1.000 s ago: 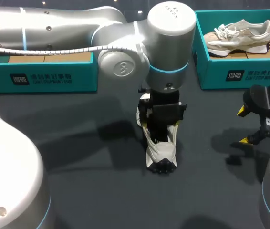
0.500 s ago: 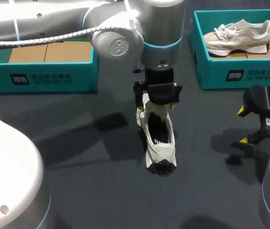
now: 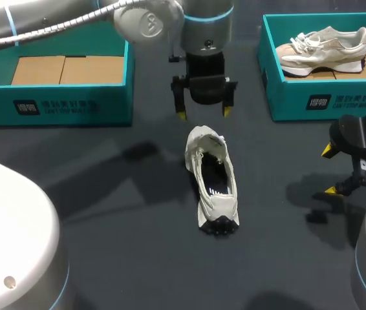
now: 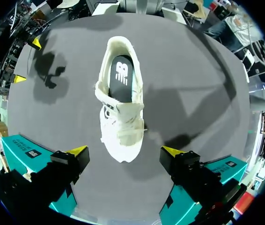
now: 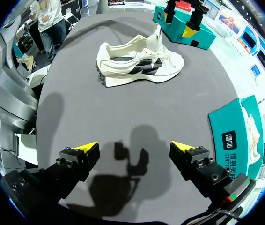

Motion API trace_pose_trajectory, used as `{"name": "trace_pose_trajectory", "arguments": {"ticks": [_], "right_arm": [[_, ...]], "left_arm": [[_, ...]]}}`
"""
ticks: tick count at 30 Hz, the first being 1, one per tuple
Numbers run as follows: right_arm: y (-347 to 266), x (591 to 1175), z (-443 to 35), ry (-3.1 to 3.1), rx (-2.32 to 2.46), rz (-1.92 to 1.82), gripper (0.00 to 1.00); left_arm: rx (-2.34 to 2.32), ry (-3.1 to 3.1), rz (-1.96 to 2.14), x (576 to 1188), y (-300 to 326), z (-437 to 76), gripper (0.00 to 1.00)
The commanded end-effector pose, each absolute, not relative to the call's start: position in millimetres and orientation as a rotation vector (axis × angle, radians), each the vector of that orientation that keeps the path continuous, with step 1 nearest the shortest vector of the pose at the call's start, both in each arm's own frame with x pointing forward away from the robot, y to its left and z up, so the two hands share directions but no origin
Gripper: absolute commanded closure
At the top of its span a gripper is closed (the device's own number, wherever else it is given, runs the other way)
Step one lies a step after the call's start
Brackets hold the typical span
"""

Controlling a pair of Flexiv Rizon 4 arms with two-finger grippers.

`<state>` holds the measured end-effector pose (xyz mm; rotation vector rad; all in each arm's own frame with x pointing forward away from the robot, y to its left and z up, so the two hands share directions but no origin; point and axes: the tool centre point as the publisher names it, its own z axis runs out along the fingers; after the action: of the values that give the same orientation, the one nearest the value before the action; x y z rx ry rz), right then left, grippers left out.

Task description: Take the shoe out of the shoebox, open the shoe tongue, remove and reinsert the insole, then place the shoe into the shoebox

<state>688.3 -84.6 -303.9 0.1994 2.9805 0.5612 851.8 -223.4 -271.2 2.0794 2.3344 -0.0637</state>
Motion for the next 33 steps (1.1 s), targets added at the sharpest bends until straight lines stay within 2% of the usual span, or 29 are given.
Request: {"name": "trace_pose_trajectory", "arguments": {"ticks": [1,4,6,9,12,18,22,26,33], "right_arm": [[-85,686,-304,2.978,0.201,0.558,0.0],[-85,686,-304,2.978,0.201,0.558,0.0],[-85,686,-304,2.978,0.201,0.558,0.0],[-85,686,-304,2.978,0.201,0.558,0.0],[-85,686,-304,2.978,0.201,0.558,0.0],[-85,686,-304,2.978,0.201,0.558,0.0],[-85,686,-304,2.978,0.201,0.558,0.0],[-85,686,-304,2.978,0.201,0.558,0.0],[-85,686,-304,2.978,0.201,0.558,0.0]], "left_arm": [[2.082,2.346,-0.08,866,-225,-267,0.13],[2.076,2.351,-0.091,874,-224,-266,0.45],[2.074,2.351,-0.09,877,-224,-266,0.53],[2.077,2.345,-0.105,875,-225,-268,0.58],[2.085,2.329,-0.14,869,-226,-272,0.69],[2.116,2.319,-0.171,851,-232,-284,0.73],[2.127,2.292,-0.206,832,-237,-291,0.8],[2.163,2.29,-0.232,815,-239,-297,0.76],[2.214,2.34,-0.317,784,-232,-314,0.76]]}}
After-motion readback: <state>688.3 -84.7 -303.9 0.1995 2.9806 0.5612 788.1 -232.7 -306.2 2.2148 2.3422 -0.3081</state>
